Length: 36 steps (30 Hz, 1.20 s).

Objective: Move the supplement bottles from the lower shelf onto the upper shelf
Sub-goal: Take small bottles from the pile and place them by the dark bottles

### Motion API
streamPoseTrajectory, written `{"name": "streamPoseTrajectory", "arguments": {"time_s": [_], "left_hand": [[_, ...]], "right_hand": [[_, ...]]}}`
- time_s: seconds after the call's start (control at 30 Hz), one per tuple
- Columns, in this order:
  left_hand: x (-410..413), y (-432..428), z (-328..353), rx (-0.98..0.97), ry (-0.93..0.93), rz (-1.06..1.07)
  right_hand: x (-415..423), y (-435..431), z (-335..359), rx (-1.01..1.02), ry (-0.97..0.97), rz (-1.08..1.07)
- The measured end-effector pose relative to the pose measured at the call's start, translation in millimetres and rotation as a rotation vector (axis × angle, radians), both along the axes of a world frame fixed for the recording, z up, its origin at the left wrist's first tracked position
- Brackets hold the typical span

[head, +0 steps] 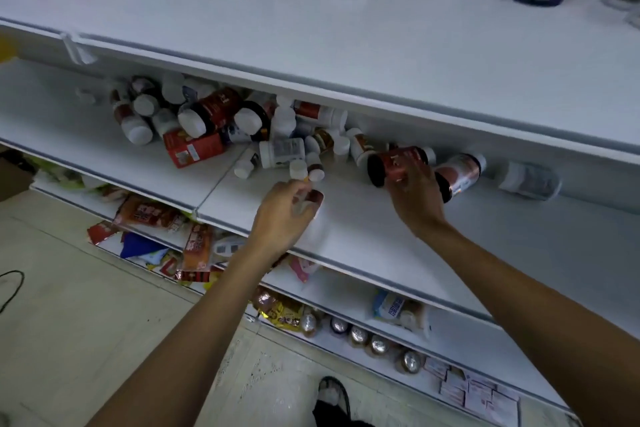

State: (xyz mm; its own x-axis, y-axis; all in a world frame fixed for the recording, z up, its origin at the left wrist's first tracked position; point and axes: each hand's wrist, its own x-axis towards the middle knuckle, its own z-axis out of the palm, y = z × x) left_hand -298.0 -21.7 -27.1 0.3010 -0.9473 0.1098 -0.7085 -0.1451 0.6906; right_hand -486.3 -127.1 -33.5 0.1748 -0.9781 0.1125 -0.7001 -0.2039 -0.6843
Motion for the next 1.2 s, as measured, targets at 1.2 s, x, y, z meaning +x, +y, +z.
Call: {"name": "streamPoseTrajectory", "arguments": {"time_s": [1.2], "left_hand": [[16.6, -14.7, 1.1, 0.170, 0.453, 0.044]], "right_hand": [[39.9, -37.4, 12.1, 0.652, -0.390, -0.172]]}}
